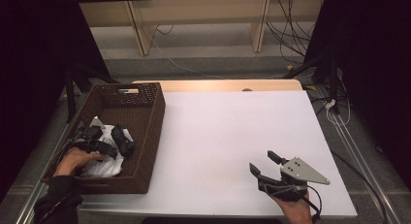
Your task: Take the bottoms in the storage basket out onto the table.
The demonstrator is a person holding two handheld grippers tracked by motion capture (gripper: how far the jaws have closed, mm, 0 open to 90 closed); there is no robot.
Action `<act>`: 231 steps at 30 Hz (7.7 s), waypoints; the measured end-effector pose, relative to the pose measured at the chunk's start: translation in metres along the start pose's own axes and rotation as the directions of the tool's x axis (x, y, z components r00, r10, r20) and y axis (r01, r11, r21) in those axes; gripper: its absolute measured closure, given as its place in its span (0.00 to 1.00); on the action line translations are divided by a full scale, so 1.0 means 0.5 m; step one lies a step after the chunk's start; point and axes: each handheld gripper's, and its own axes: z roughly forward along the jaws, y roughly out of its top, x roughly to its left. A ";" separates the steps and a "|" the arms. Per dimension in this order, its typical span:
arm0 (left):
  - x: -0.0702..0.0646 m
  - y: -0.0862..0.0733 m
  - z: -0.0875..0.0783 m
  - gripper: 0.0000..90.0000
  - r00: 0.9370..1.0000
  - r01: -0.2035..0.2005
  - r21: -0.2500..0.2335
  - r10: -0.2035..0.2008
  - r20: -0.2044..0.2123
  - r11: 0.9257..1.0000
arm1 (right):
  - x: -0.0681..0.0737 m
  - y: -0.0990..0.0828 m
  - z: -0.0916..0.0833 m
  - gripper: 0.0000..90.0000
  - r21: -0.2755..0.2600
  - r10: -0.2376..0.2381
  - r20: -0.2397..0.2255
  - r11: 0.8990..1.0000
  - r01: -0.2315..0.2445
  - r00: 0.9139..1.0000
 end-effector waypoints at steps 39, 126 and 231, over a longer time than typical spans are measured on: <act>-0.014 -0.007 -0.082 0.83 0.987 -0.020 -0.305 0.068 0.146 0.952 | 0.001 0.001 0.000 0.34 -0.003 -0.004 -0.001 1.000 0.004 1.000; -0.243 -0.056 -0.316 0.83 0.759 0.005 -0.741 0.480 0.440 0.671 | 0.001 0.002 -0.005 0.34 -0.008 -0.007 0.005 1.000 0.007 1.000; -0.570 0.032 -0.119 0.82 0.734 -0.172 -0.626 0.523 0.433 0.760 | -0.002 0.000 -0.006 0.34 -0.016 0.009 0.002 1.000 -0.009 1.000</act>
